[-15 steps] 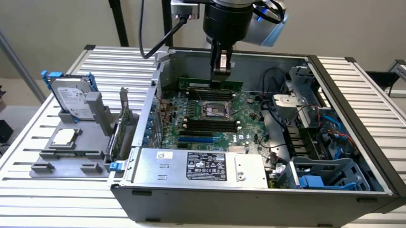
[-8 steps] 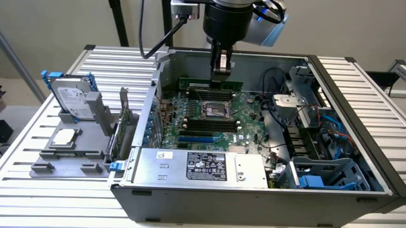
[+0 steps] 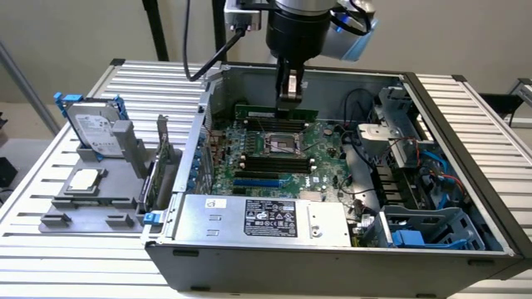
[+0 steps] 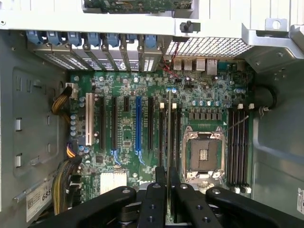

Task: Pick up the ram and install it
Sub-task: 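Insert the ram into the slot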

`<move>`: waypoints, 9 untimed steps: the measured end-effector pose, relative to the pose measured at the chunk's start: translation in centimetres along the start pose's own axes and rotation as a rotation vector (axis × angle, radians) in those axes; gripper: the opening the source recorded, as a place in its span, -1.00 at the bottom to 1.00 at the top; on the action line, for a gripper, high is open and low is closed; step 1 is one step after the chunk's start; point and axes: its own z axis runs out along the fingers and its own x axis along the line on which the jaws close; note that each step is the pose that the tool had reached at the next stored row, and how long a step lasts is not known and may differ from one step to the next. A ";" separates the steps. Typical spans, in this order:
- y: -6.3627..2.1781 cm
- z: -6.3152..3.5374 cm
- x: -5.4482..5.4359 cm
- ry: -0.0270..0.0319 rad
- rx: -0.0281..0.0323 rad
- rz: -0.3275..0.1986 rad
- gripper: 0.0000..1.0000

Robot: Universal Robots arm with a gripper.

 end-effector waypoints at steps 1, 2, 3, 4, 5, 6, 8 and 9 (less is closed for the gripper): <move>-0.01 0.18 0.0 -0.0001 0.0001 0.000 -0.73; -0.02 0.36 0.0 -0.0001 0.0001 0.000 -0.73; -0.02 0.54 0.0 0.0000 0.0001 0.000 -0.73; -0.03 0.72 0.0 0.0001 0.0000 0.000 -0.73; -0.03 0.90 0.1 0.0000 0.0001 0.000 -0.73; -0.04 1.08 0.1 0.0000 0.0001 0.000 -0.73; -0.06 1.44 0.1 0.0000 0.0001 0.000 -0.73; -0.06 1.62 0.1 0.0000 0.0001 0.000 -0.73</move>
